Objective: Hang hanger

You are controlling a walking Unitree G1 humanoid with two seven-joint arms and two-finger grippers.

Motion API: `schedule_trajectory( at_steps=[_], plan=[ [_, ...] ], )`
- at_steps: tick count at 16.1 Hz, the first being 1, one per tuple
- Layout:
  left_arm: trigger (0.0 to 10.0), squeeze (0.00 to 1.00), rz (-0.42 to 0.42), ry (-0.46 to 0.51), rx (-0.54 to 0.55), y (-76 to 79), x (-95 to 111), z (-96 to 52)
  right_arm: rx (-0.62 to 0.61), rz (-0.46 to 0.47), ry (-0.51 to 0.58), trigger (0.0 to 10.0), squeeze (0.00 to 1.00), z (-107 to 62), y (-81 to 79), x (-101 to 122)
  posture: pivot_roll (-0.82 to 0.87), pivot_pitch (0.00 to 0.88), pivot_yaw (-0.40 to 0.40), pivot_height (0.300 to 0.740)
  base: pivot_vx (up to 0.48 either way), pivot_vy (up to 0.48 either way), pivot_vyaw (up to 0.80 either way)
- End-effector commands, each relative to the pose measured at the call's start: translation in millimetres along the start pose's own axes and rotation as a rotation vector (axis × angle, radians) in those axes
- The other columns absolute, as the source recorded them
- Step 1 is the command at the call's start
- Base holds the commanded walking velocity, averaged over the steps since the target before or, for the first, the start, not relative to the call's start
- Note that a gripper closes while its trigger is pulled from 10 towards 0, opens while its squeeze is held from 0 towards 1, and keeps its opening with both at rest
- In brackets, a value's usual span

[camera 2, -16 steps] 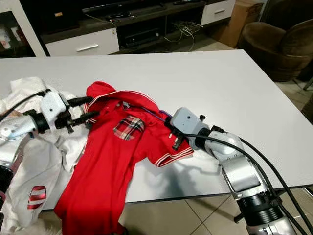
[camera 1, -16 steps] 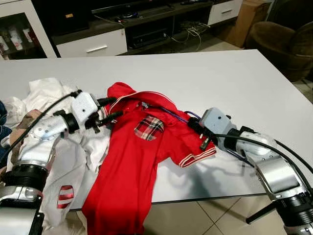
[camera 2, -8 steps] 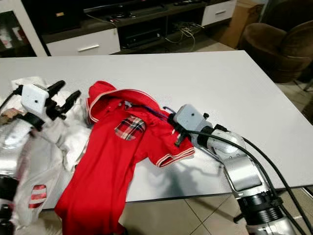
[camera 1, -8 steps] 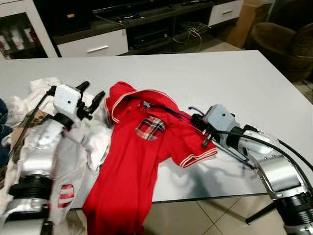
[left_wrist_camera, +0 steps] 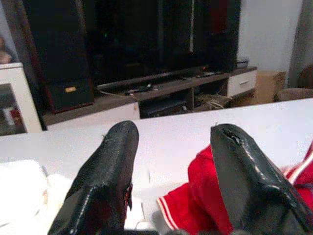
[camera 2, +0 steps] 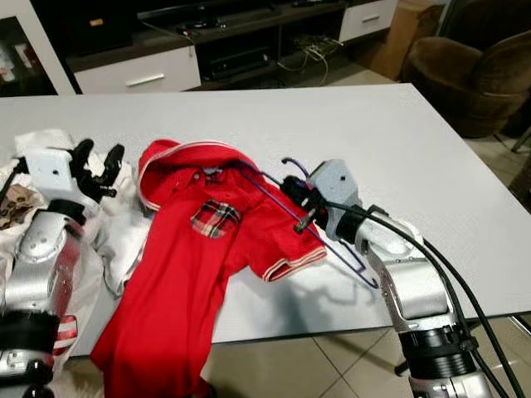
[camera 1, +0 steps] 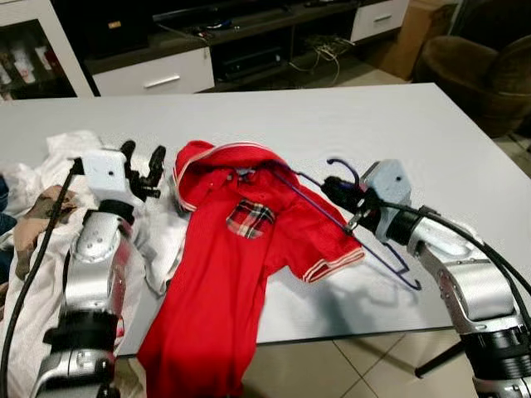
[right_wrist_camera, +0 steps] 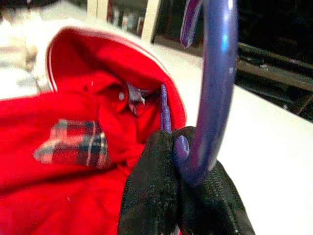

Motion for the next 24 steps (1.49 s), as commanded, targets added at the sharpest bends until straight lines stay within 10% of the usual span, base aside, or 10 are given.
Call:
schedule_trajectory(
  at_steps=[1, 18, 24],
  plan=[
    [10.0, 0.0, 0.015, 0.021, 0.012, 8.1, 3.6, -0.8, -0.033, 0.023, 0.04, 10.0, 0.0, -3.3, 8.6, 9.5, 0.04, 0.004, 0.045, 0.74, 0.0, 0.0, 0.0],
    [10.0, 0.0, 0.172, -0.015, 0.044, 30.2, -5.0, -14.2, 0.309, -0.098, -0.1, 10.0, 0.0, -60.4, -13.2, -9.4, 0.04, 0.0, 0.039, 0.74, 0.0, 0.0, 0.0],
    [10.0, 0.0, 0.264, 0.034, 0.229, 14.6, 6.7, -28.3, 0.375, -0.016, 0.072, 10.0, 0.0, -64.6, -19.0, 20.4, 0.05, 0.003, 0.038, 0.74, 0.0, 0.0, 0.0]
  ],
)
Point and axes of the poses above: a point about 5 cm out from each wrist's last joint towards the gripper, its own z axis pointing out of the wrist towards the gripper, its own x axis along the axis of the wrist's last joint, y = z × x, the point moved 3 cm from there along z, pointing out of the wrist towards the gripper, and after that the axes turned 14 degrees about -z, right-handed, at the moved point
